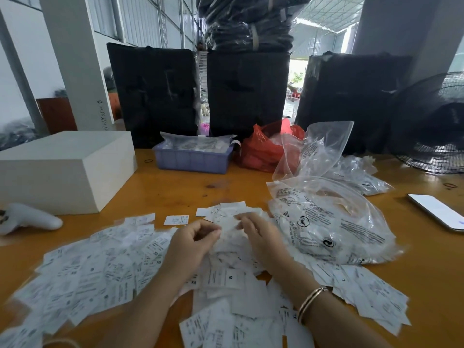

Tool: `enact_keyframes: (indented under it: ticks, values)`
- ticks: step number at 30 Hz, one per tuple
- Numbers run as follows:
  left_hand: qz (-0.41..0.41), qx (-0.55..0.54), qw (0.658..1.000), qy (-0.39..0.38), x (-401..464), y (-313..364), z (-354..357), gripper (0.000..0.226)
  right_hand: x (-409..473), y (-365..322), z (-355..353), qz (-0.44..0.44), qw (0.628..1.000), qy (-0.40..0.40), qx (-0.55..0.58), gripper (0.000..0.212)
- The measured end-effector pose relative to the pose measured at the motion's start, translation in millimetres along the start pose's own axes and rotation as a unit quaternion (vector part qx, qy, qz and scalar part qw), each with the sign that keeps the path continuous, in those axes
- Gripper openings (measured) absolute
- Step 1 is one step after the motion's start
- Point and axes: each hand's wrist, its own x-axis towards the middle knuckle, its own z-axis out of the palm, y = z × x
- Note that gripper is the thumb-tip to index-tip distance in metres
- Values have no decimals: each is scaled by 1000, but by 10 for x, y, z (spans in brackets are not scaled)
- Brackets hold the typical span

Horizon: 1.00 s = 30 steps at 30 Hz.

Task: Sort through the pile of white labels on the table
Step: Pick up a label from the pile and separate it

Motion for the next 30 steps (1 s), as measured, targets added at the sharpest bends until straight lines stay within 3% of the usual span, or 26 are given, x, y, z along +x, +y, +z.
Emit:
enact_keyframes:
  ticks: [3, 8, 13, 16, 18, 20, 23, 27, 30]
  values:
    - [-34, -83, 996, 17, 20, -14, -15, 5, -19, 135, 72, -42, 967, -70, -242, 34]
    - [-67, -165, 984, 8, 5, -13, -16, 13, -62, 105, 82, -116, 937, -36, -327, 31]
    - [-72, -163, 984, 0, -24, 7, -19, 19, -128, 77, 1, -37, 991, 58, -113, 16]
    - [-83, -176, 981, 2, -34, 16, -15, 18, -128, 85, -29, 13, 997, 77, -5, 14]
    - [-86, -172, 981, 11, -38, 25, -6, 11, -127, 83, -42, 25, 994, 77, 68, 22]
    - [-83, -164, 983, 15, -39, 42, 6, 26, -145, 72, -52, 17, 988, 74, 136, 35]
    - [-97, -169, 981, 19, -30, 55, 24, 44, -168, 71, -45, -9, 983, 64, 171, 55]
    - [-87, -153, 984, 15, -9, 20, 46, 32, -193, 35, -20, -35, 985, 63, 159, 60]
    - [-39, -104, 994, 17, -11, -8, 62, 17, -200, 23, -16, -88, 987, 102, 92, 50]
